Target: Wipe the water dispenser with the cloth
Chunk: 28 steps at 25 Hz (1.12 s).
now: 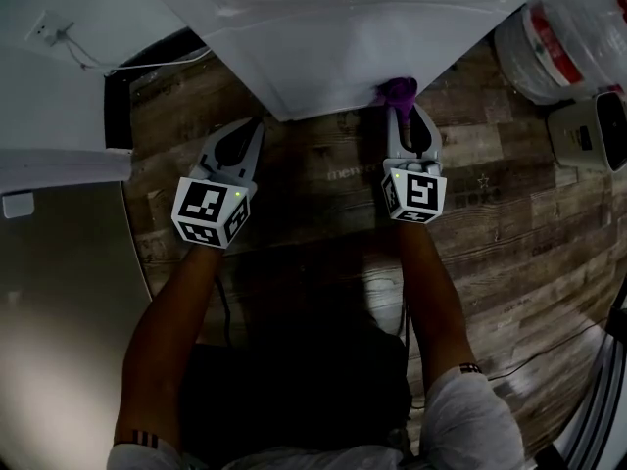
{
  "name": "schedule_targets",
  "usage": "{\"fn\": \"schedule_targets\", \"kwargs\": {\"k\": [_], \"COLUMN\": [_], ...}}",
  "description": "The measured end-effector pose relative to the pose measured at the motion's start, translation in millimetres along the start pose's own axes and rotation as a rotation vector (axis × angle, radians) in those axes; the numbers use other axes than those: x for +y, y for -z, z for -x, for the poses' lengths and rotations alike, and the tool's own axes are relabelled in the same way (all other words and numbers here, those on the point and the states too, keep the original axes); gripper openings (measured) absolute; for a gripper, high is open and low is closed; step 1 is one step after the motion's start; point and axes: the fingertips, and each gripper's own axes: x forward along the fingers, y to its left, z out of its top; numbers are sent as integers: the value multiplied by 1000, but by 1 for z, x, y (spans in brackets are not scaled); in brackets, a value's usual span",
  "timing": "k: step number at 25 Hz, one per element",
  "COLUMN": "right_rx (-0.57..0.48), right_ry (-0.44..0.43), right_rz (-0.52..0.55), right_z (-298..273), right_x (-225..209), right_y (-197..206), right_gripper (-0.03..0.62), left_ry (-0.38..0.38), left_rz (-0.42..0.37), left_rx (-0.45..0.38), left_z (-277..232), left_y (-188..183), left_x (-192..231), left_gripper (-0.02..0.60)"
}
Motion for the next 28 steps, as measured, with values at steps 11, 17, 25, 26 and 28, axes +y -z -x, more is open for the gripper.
{"fn": "schedule_targets", "kwargs": {"k": [11,17,25,26,28], "right_rx": [61,57,-35,-45,-56], "right_ry": [79,46,-138,-165,-218], "right_rz": [41,43,10,11,23], "right_z": [-1,11,41,43,44], "right_x": [-66,-60,12,25,49], "right_y": [13,-2,-69,-81,-102], "right_gripper": [95,95,97,97,97], "left_ry": [-22,-27,53,51,38], "left_rz": [28,36,-53,-58,-57], "left_rx": [4,-26,-71,-82,-106], "left_z": [1,2,10,14,22], "left_y": [6,-6,-50,-58,-74], "left_x": [3,3,-11,-10,-6], "left_gripper": [-2,-2,-2,-2,-2]}}
